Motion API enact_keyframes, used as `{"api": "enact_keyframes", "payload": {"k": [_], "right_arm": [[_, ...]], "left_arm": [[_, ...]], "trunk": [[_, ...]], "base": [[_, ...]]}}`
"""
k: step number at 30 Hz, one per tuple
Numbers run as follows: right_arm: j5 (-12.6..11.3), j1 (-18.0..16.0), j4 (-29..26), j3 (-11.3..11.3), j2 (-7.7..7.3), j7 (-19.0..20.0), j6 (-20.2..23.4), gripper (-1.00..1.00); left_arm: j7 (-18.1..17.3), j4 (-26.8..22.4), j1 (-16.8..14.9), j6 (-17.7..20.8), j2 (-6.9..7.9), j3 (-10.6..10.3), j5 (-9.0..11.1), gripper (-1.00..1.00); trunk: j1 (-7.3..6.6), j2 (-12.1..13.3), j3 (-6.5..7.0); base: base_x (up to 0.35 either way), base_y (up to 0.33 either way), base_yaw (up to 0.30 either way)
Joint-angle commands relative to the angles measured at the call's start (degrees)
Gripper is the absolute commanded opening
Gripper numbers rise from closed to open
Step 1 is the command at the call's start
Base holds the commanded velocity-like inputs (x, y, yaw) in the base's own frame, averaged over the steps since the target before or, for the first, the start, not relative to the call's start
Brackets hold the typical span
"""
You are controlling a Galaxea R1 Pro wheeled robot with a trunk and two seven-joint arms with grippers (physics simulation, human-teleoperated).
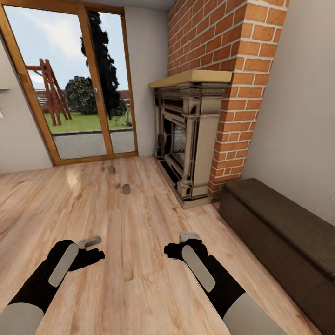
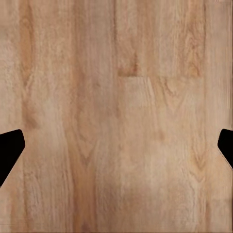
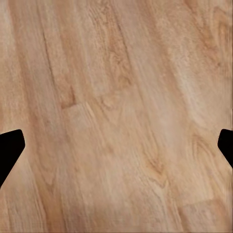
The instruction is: Place each of the two pumpkins and all three candles from the living room inside a cabinet in the living room (use any cabinet), then make sure every cabinet is closed, and position the cauldron so it is next to a table in the living room.
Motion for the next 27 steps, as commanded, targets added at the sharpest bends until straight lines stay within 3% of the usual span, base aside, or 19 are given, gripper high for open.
{"api": "enact_keyframes", "payload": {"k": [1,12,16,27], "right_arm": [[-0.57,-0.07,-0.03,0.09,-0.03,-0.56,0.01,1.00],[-0.73,-0.07,-0.03,0.05,-0.07,0.25,0.01,1.00],[-2.23,-0.07,-0.03,0.04,-0.07,0.35,0.01,1.00],[-2.76,-0.07,-0.03,0.04,-0.07,0.37,0.01,1.00]], "left_arm": [[0.59,-0.08,-0.02,0.07,0.07,-0.17,0.60,1.00],[0.59,-0.08,-0.02,0.08,0.07,-0.35,0.60,1.00],[0.59,-0.08,-0.02,0.06,0.07,-0.36,0.60,1.00],[0.59,-0.08,-0.02,0.06,0.07,-0.38,0.60,1.00]], "trunk": [[0.02,-0.03,-0.06],[0.02,-0.03,-0.06],[0.02,-0.03,-0.06],[0.02,-0.03,-0.06]], "base": [[0.266,0.003,-0.279],[0.181,0.001,-0.280],[0.032,0.000,-0.280],[0.011,0.008,-0.280]]}}
